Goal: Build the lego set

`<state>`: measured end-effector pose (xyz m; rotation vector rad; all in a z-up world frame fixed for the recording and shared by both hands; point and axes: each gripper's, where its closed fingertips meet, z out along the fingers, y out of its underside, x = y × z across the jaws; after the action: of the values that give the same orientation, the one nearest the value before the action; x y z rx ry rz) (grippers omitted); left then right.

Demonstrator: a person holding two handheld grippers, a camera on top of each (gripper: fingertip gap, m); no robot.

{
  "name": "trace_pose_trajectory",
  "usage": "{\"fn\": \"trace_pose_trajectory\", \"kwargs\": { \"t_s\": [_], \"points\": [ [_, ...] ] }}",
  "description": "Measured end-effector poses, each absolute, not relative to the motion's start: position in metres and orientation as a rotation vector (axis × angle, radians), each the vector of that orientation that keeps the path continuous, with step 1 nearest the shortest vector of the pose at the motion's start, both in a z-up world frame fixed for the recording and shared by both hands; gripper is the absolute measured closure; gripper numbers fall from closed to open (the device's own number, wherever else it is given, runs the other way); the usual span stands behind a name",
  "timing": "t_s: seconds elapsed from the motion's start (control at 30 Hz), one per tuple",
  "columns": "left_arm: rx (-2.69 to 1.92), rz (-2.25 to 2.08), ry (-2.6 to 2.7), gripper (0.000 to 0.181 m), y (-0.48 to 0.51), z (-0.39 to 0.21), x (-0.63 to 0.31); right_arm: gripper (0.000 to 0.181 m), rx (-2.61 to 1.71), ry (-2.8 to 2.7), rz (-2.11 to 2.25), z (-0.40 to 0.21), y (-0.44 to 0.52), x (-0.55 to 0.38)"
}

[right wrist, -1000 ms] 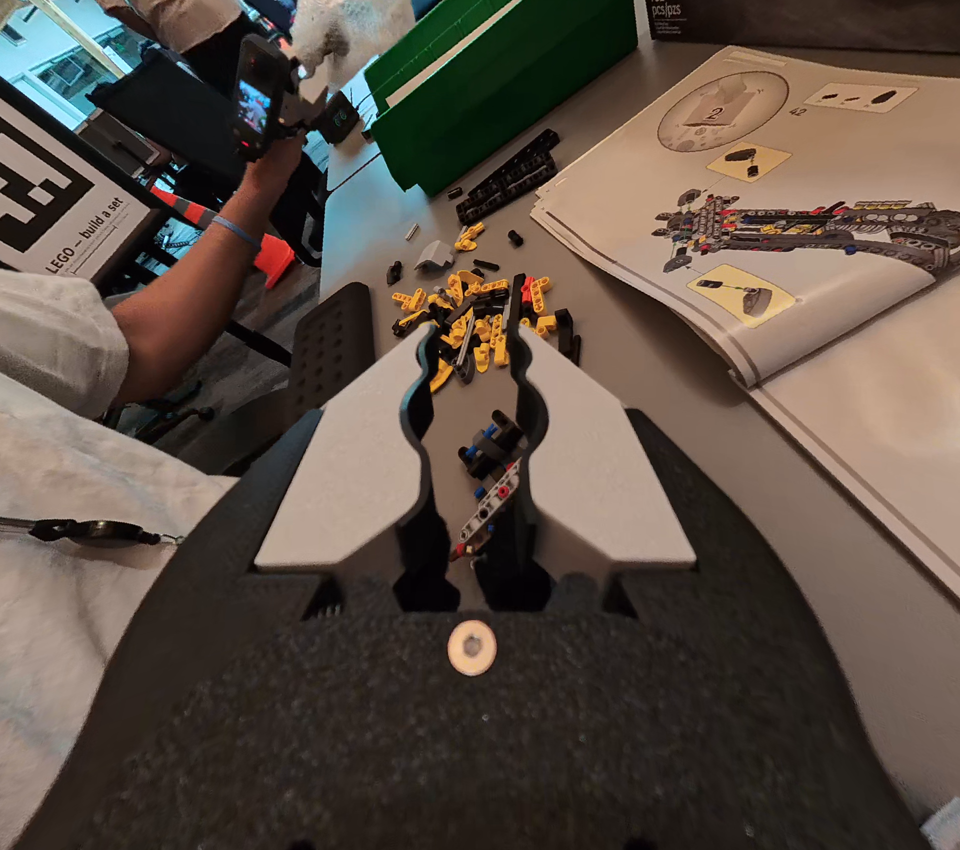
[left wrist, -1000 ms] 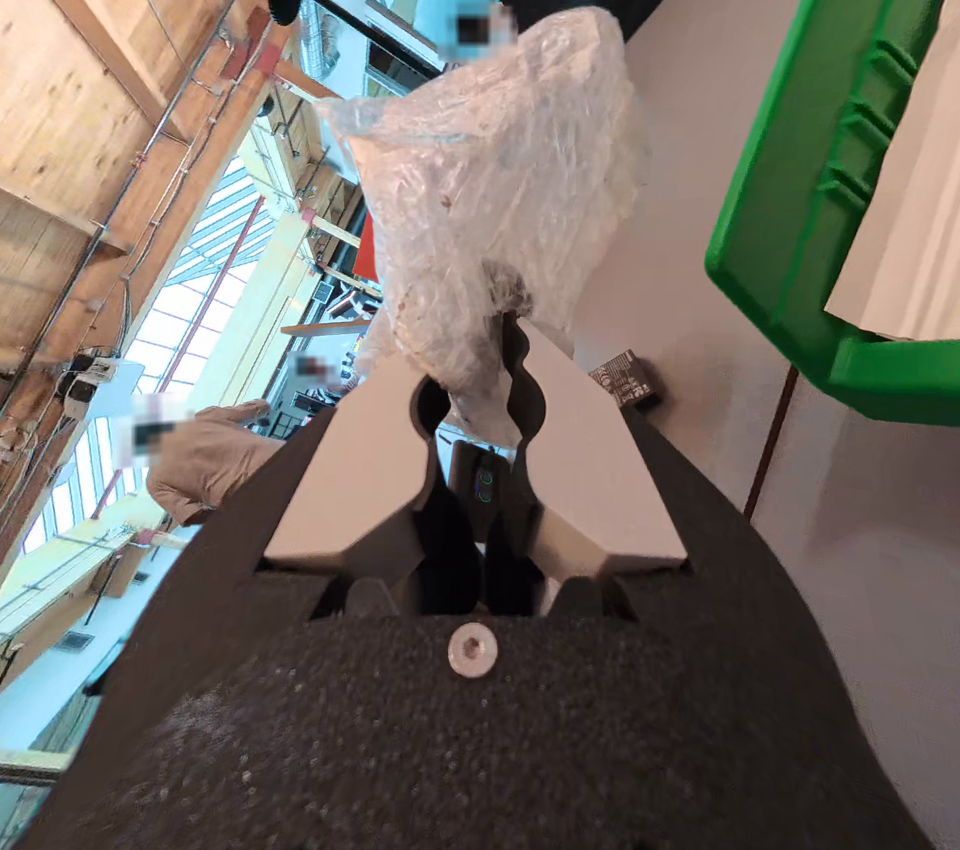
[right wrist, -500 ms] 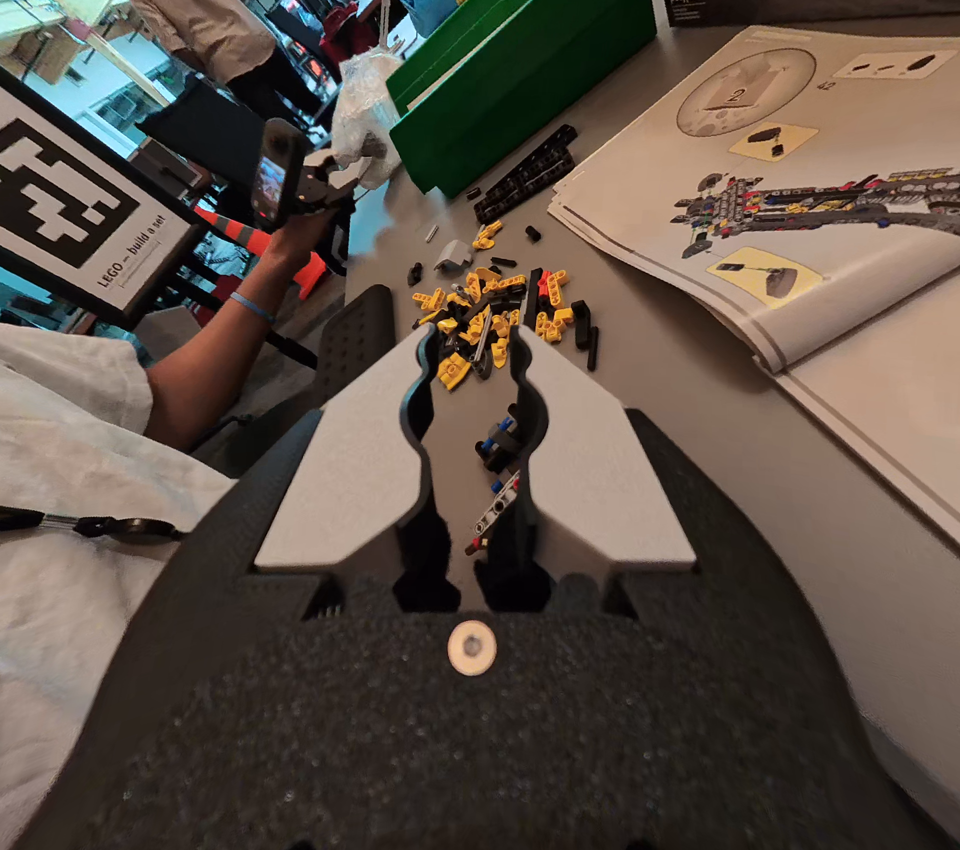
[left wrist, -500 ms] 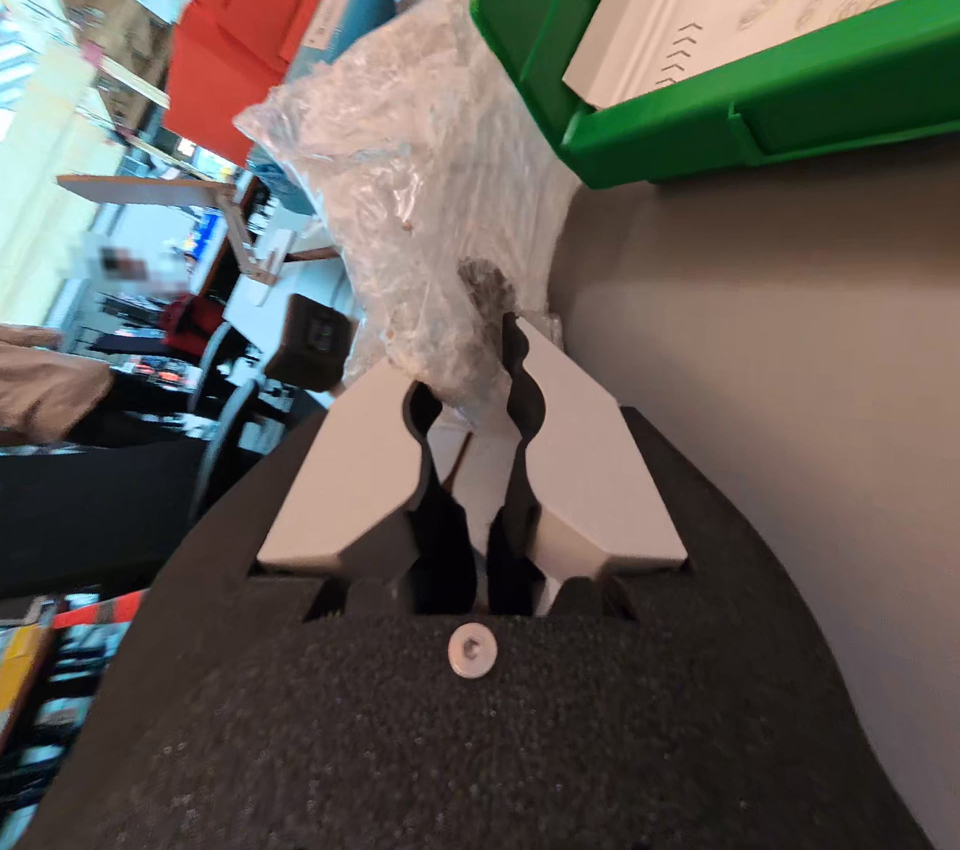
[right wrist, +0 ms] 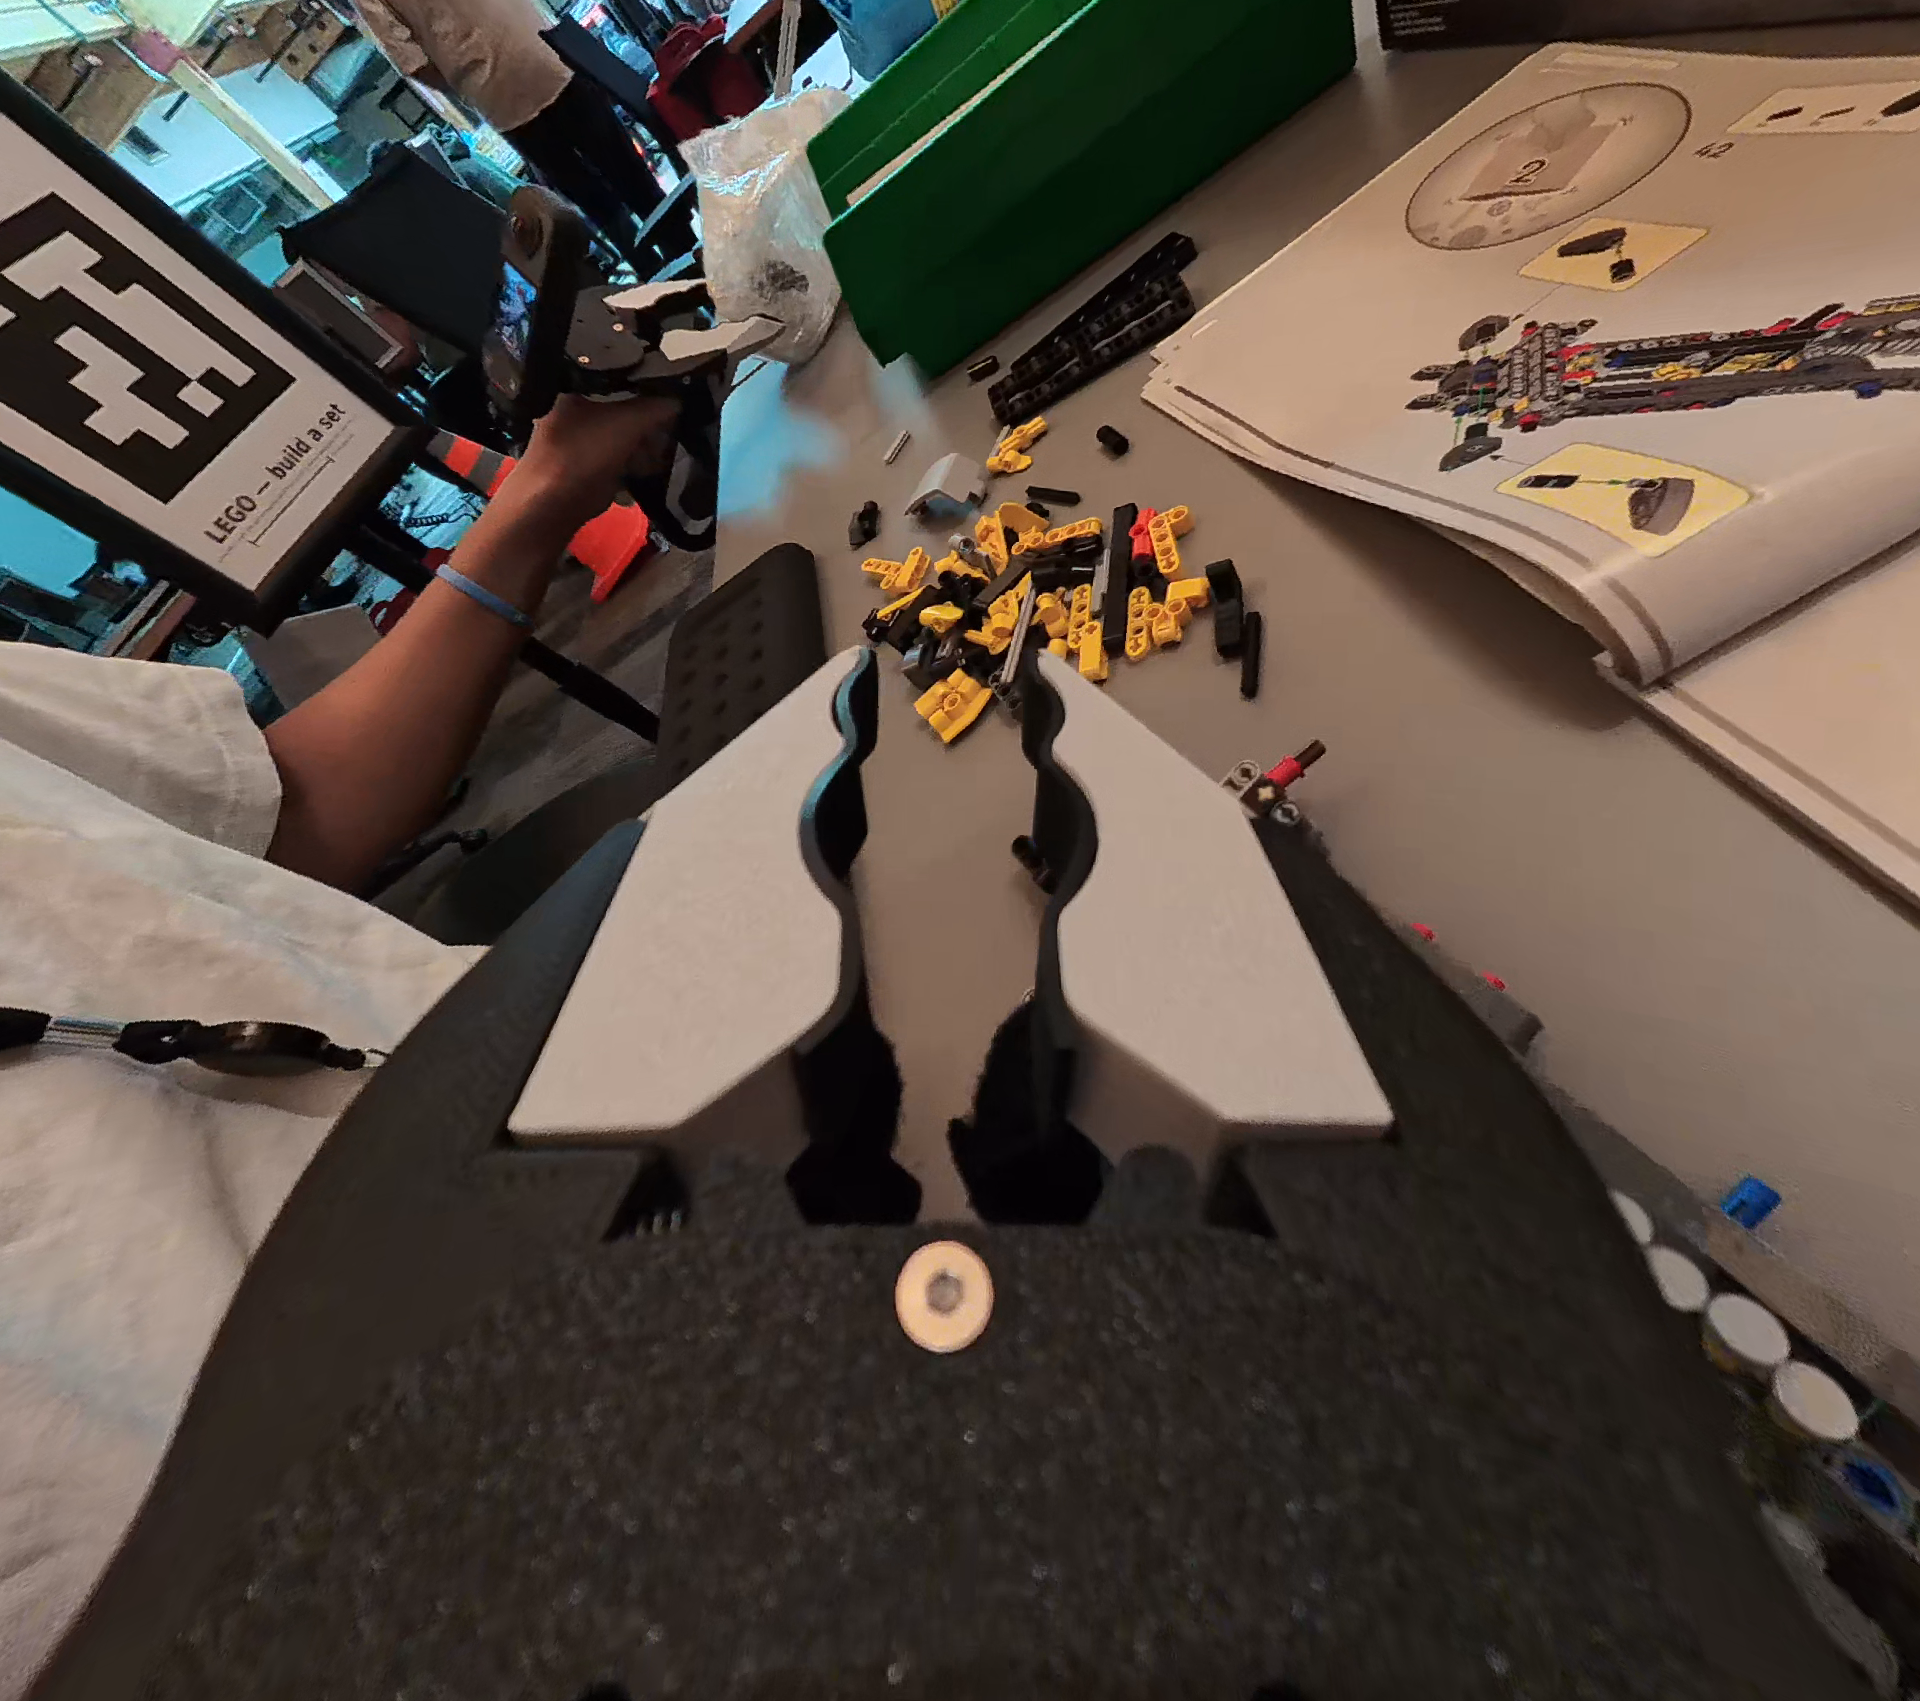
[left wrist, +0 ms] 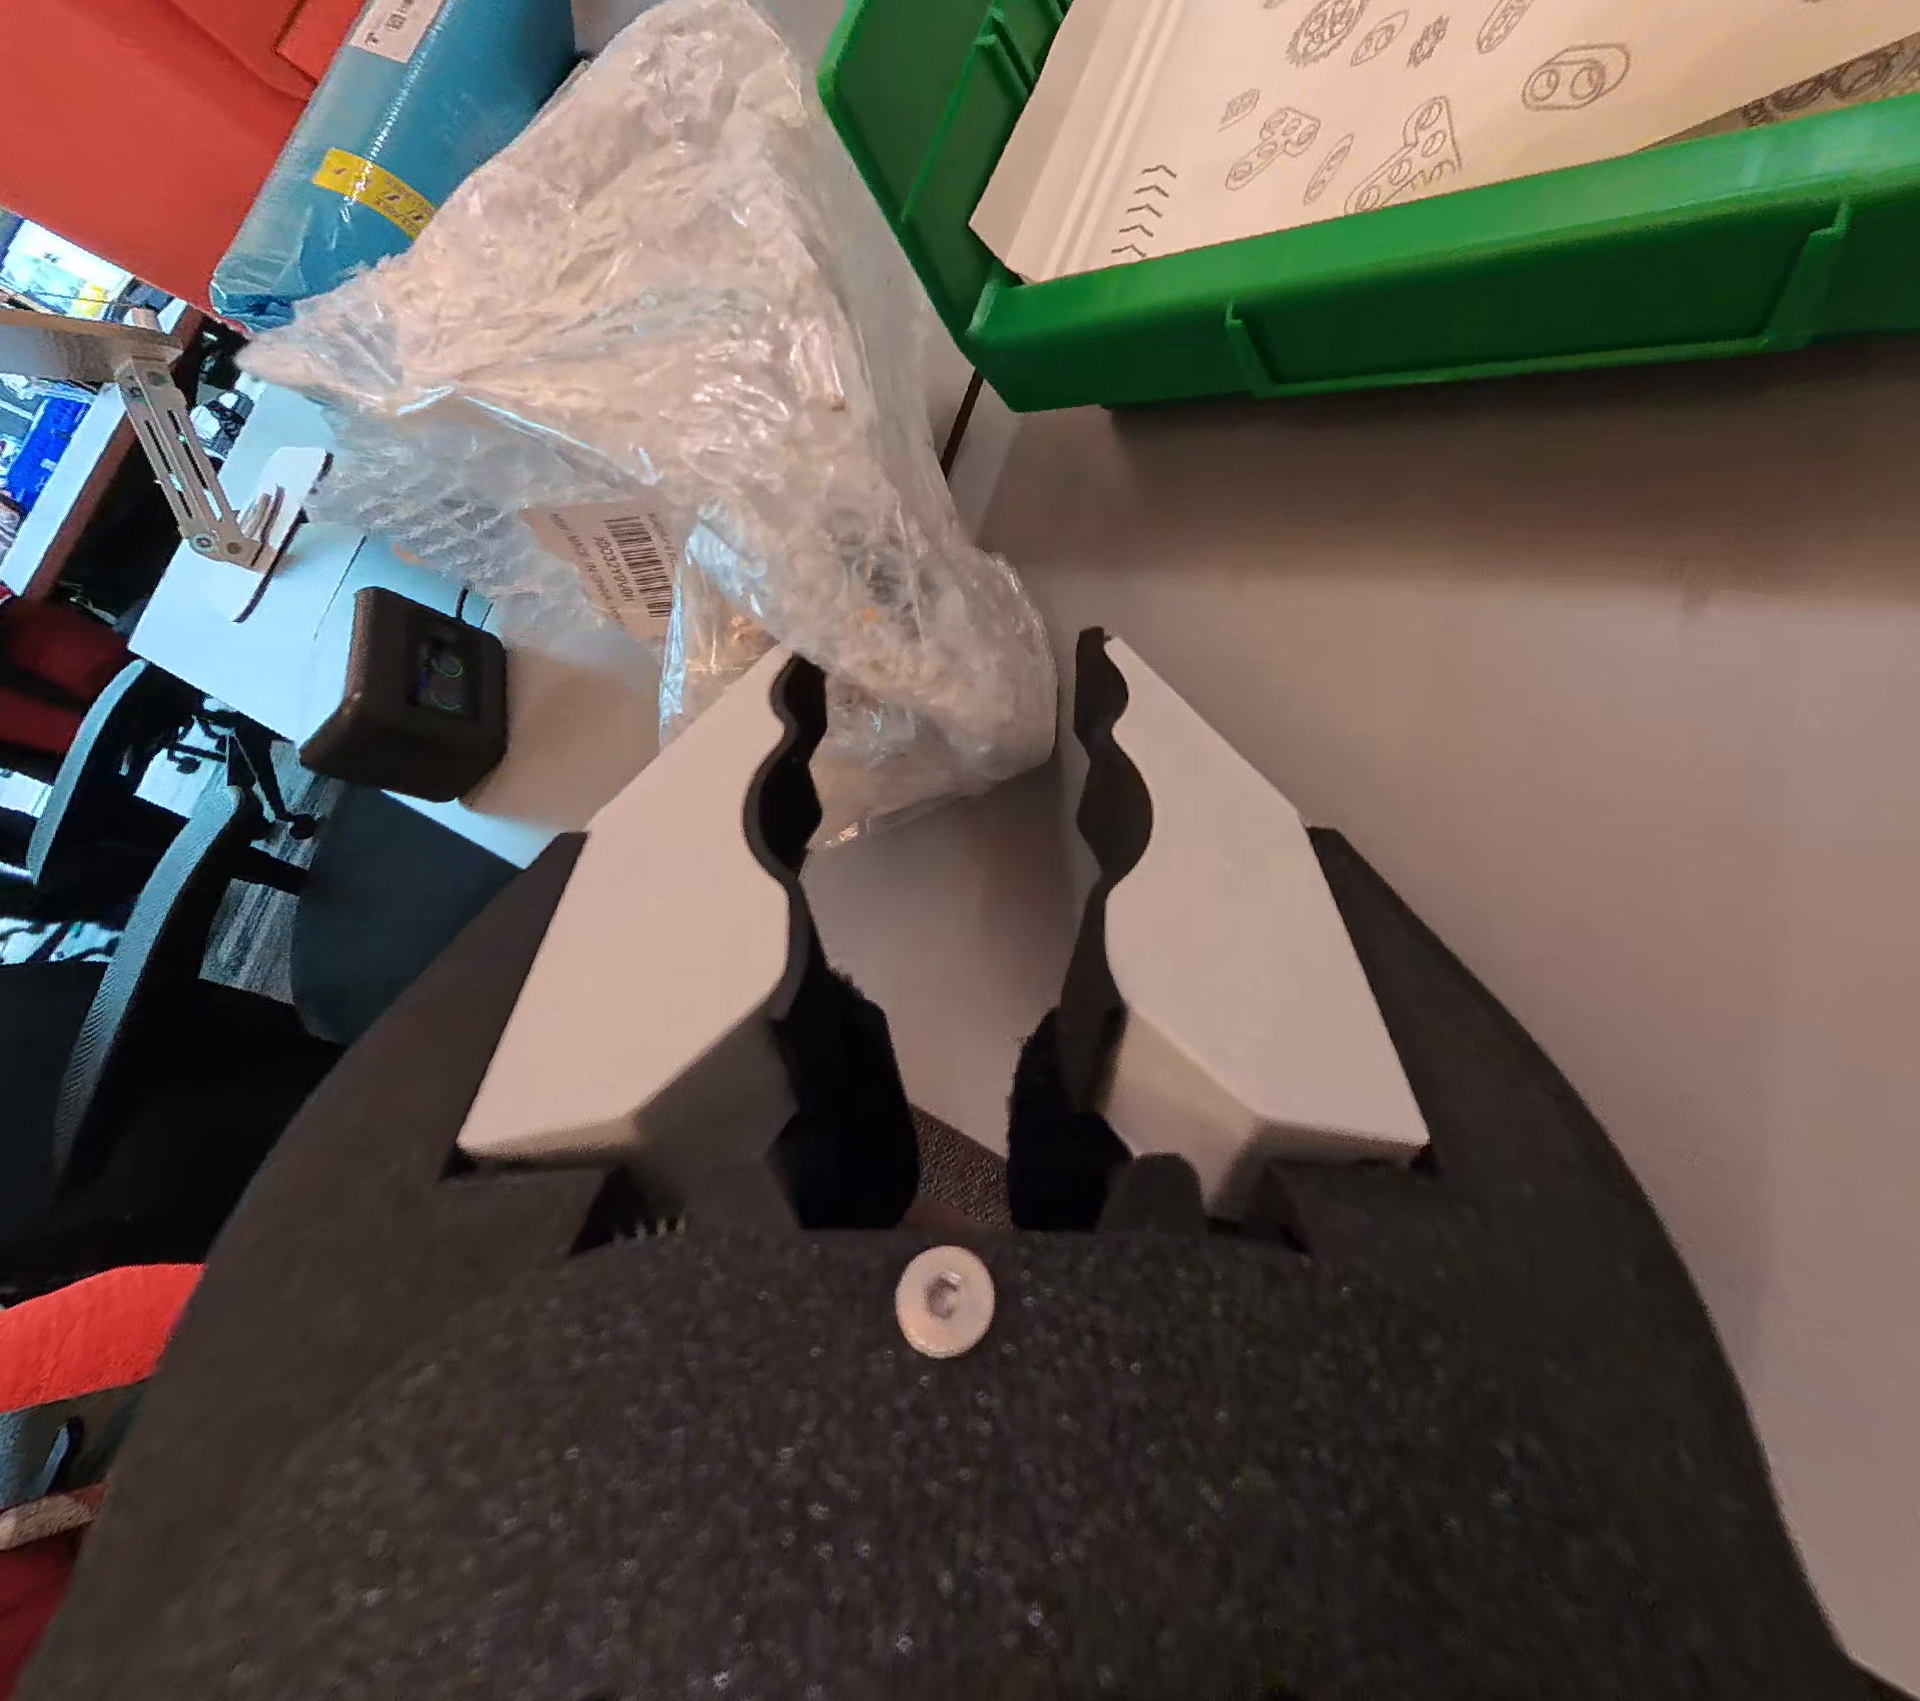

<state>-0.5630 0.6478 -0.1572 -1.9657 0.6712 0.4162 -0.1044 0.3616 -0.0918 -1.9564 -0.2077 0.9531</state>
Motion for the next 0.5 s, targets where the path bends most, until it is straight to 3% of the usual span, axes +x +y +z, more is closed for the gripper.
{"fn": "trace_pose_trajectory", "kwargs": {
  "t_s": [0.5],
  "points": [
    [-1.993, 0.135, 0.446, 0.127, 0.603, -0.149, -0.594, 0.151, -1.878, -0.067, 0.719, -0.091, 0.328, -0.050]
  ]
}}
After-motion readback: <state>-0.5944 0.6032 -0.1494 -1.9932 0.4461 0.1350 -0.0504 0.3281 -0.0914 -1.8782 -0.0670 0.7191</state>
